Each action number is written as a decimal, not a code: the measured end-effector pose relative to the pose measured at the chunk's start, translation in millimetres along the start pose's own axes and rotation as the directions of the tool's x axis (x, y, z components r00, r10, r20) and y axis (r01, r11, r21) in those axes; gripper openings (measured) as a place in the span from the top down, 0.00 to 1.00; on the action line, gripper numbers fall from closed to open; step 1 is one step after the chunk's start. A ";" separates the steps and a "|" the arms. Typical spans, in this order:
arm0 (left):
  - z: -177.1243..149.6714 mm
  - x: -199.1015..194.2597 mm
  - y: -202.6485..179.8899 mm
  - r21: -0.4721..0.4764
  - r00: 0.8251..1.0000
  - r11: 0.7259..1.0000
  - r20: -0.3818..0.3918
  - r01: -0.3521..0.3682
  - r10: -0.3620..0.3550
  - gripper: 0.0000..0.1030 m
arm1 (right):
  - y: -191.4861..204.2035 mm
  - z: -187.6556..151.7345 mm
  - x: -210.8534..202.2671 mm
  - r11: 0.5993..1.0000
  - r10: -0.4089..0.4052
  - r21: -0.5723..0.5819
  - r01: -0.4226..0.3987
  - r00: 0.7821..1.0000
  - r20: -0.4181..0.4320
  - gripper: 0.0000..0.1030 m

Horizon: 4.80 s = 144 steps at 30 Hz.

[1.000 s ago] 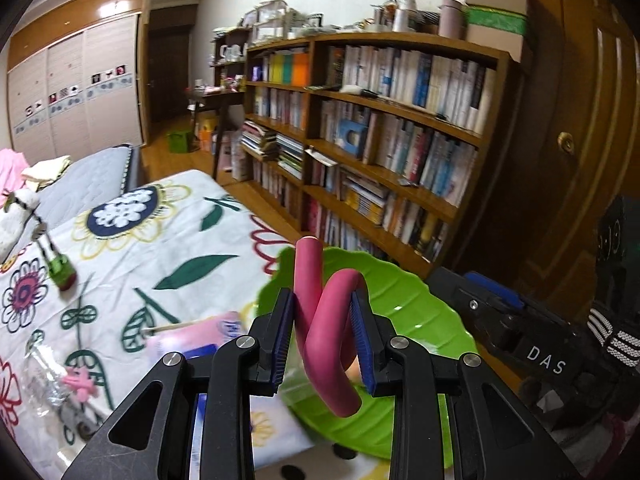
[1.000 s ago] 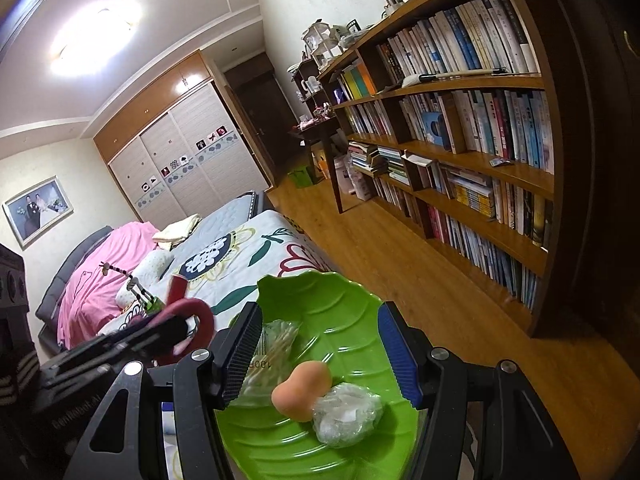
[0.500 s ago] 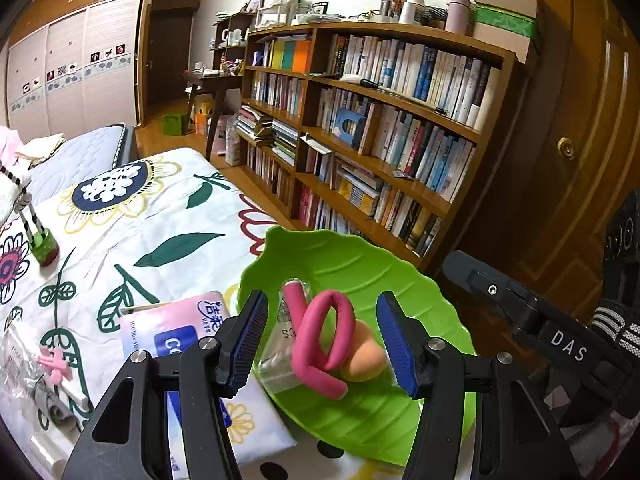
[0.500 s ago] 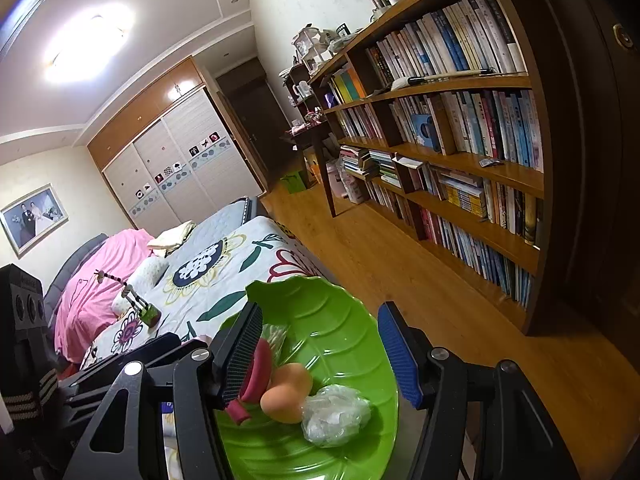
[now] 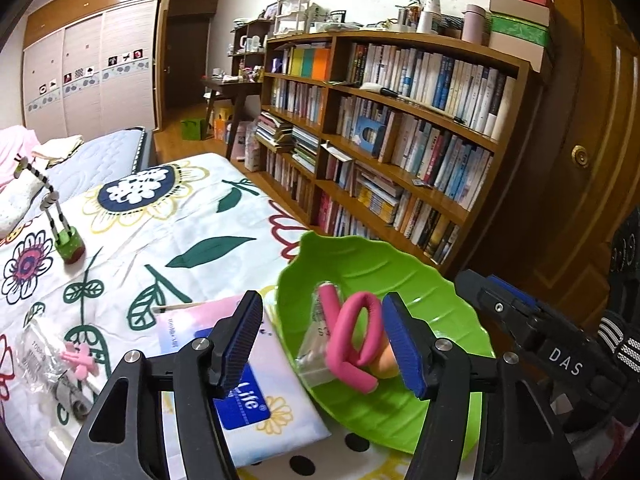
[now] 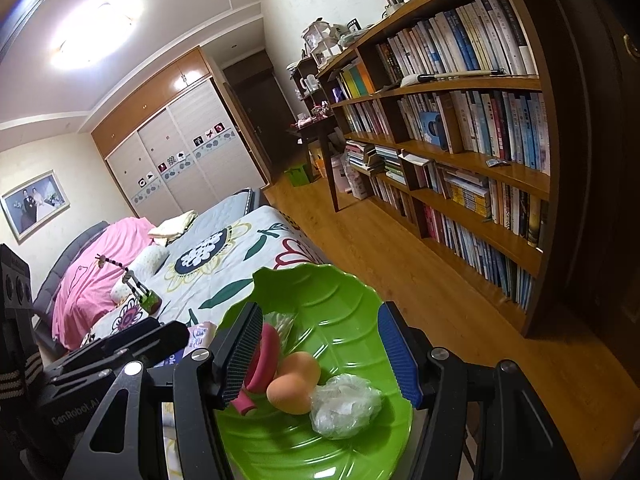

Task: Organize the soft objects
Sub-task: 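Move the left tool back over the bed toward the remaining items, then grasp the white bandage roll with the left gripper, then grasp the gray rolled cloth with the right gripper while the left holds the bandage roll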

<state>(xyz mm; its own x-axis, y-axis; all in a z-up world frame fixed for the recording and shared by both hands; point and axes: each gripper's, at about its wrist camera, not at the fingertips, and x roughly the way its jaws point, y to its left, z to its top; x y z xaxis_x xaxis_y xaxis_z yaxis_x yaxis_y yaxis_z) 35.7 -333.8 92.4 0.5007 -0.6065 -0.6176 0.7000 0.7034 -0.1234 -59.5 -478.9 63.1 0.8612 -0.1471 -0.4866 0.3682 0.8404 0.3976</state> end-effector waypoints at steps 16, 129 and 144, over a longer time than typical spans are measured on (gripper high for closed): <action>-1.8 -17.0 34.8 -0.053 0.996 0.995 0.032 -0.083 0.085 0.38 | 15.3 -9.4 1.8 0.998 -0.019 -0.055 0.018 0.999 -0.027 0.38; -109.5 -139.0 249.1 -0.299 0.966 0.919 -0.035 -0.256 0.258 0.53 | 277.9 -129.0 118.7 0.772 0.117 -0.492 -0.403 0.851 -0.513 0.71; -104.0 -157.7 255.2 -0.330 0.961 0.908 0.009 -0.259 0.277 0.53 | 266.3 -139.3 76.1 0.761 0.205 -0.401 -0.509 0.776 -0.596 0.72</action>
<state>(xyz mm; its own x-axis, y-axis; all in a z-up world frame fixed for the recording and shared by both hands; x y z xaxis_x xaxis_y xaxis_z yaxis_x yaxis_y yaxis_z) 82.4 -20.1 77.5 0.6796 -0.3911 -0.6207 0.3378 0.9178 -0.2085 55.3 -193.6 23.6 0.5352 0.3692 -0.7598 -0.2988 0.9240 0.2385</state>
